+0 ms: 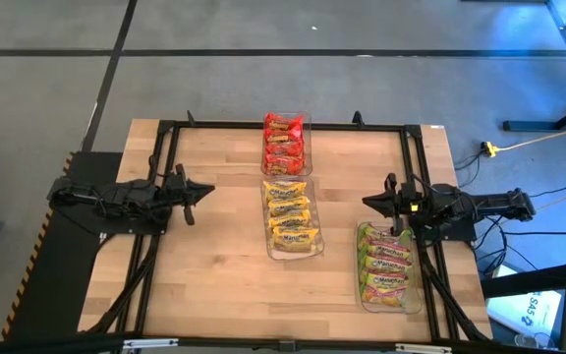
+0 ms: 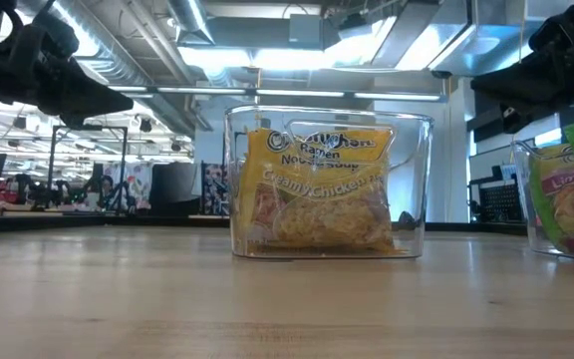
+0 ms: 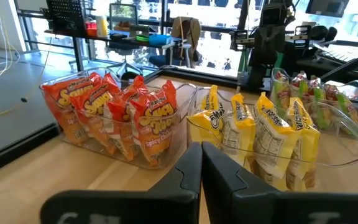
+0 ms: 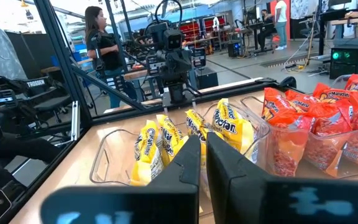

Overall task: Sort Maruchan noodles
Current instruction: Return to Home Position

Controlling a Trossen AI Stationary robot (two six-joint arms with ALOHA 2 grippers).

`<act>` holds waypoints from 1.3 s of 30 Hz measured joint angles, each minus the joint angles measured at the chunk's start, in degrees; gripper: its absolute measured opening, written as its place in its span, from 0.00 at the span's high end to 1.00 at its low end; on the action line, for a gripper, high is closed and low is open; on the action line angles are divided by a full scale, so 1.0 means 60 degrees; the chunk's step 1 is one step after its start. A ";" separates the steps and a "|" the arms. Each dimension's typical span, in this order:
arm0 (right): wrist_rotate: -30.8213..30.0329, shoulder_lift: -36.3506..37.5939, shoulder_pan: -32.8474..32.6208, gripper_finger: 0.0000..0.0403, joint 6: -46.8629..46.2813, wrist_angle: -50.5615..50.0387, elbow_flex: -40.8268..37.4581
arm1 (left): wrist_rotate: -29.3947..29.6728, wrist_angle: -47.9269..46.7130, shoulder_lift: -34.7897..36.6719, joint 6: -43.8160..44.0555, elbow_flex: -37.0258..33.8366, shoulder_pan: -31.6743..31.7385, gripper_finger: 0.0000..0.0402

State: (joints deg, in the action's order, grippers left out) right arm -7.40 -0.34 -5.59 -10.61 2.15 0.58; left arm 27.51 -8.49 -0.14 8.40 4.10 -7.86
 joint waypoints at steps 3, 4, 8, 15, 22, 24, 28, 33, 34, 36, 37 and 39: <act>0.0000 0.0000 0.0001 0.99 0.0000 -0.0004 0.0000 | -0.0004 0.0000 0.0000 0.0000 0.0000 0.0000 0.99; 0.0000 0.0000 0.0001 0.99 0.0000 -0.0004 0.0000 | -0.0004 0.0000 0.0000 0.0000 0.0000 0.0000 0.99; 0.0000 0.0000 0.0001 0.99 0.0000 -0.0007 0.0000 | -0.0004 0.0003 0.0000 0.0000 -0.0003 0.0000 0.97; 0.0000 0.0000 0.0001 0.99 0.0000 -0.0011 0.0000 | -0.0007 0.0004 0.0000 0.0000 -0.0004 0.0000 0.96; -0.0003 0.0000 0.0000 0.99 0.0000 -0.0011 -0.0004 | -0.0011 0.0004 0.0000 0.0000 -0.0004 0.0000 0.95; -0.0004 0.0000 0.0001 0.99 0.0000 -0.0011 -0.0004 | -0.0011 0.0004 0.0000 0.0000 -0.0004 0.0000 0.95; -0.0004 0.0000 -0.0001 0.99 0.0000 -0.0011 -0.0004 | -0.0011 0.0004 0.0000 0.0000 -0.0004 0.0001 0.95; -0.0004 0.0000 0.0001 0.99 0.0004 -0.0011 -0.0007 | -0.0015 0.0003 0.0000 0.0000 -0.0004 0.0000 0.95; -0.0004 -0.0002 -0.0002 0.99 0.0000 -0.0011 -0.0007 | -0.0011 0.0004 0.0000 0.0000 -0.0004 0.0002 0.95; -0.0004 -0.0002 0.0001 0.99 0.0000 -0.0011 -0.0007 | -0.0015 0.0004 0.0000 0.0000 -0.0004 0.0000 0.95; -0.0004 0.0000 0.0001 0.99 0.0000 -0.0011 -0.0007 | -0.0011 0.0004 0.0000 0.0000 -0.0004 0.0000 0.95; -0.0004 -0.0001 -0.0002 0.99 0.0000 -0.0011 -0.0007 | -0.0013 0.0002 0.0000 0.0000 -0.0004 0.0002 0.95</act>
